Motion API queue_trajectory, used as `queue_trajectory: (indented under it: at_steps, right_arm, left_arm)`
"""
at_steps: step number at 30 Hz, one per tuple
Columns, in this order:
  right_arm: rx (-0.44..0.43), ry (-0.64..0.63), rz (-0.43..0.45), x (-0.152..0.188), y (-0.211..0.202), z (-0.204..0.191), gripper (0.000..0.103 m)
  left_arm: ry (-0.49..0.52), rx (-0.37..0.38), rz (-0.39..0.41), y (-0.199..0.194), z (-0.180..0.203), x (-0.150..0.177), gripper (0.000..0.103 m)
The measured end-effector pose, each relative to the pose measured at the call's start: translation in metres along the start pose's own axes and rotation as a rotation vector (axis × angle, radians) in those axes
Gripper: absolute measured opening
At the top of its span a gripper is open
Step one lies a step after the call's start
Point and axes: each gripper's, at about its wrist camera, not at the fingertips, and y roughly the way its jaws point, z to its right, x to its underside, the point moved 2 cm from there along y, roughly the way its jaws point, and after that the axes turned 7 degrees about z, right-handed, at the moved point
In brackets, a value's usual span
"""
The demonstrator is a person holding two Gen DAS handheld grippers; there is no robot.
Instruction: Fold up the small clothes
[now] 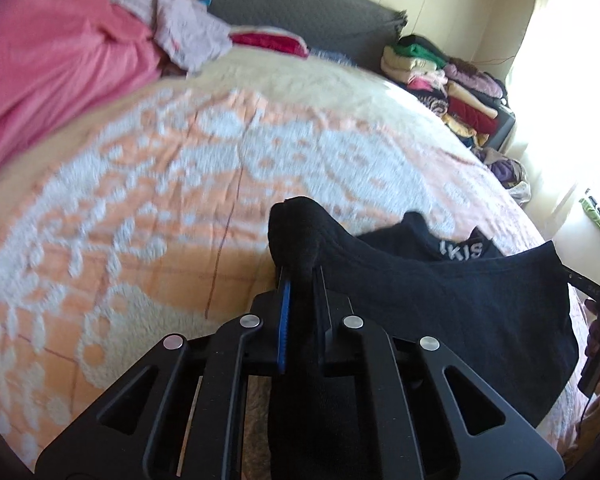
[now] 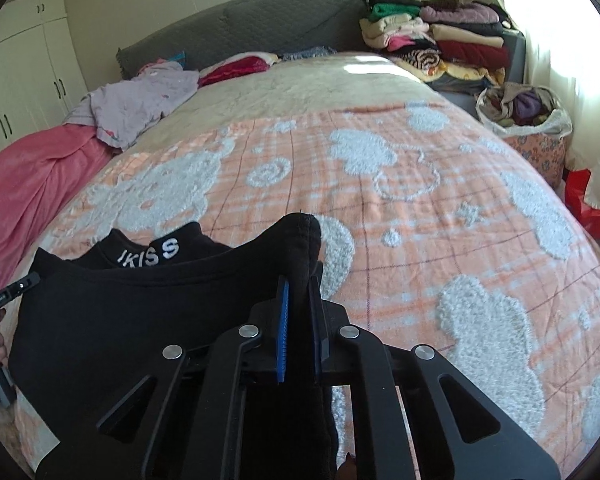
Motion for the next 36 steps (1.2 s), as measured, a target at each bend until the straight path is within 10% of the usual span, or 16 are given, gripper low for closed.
queue_trajectory:
  at_steps: [17,36]
  right_arm:
    - [0.13,0.008,-0.092,0.022,0.033,0.009,0.009]
    - [0.194,0.029,-0.05,0.022,0.0,0.013,0.057]
  left_arm:
    - [0.053,-0.097,-0.041,0.025,-0.004,0.008,0.007]
    - [0.105,-0.139,-0.051,0.01,0.003,0.013,0.019]
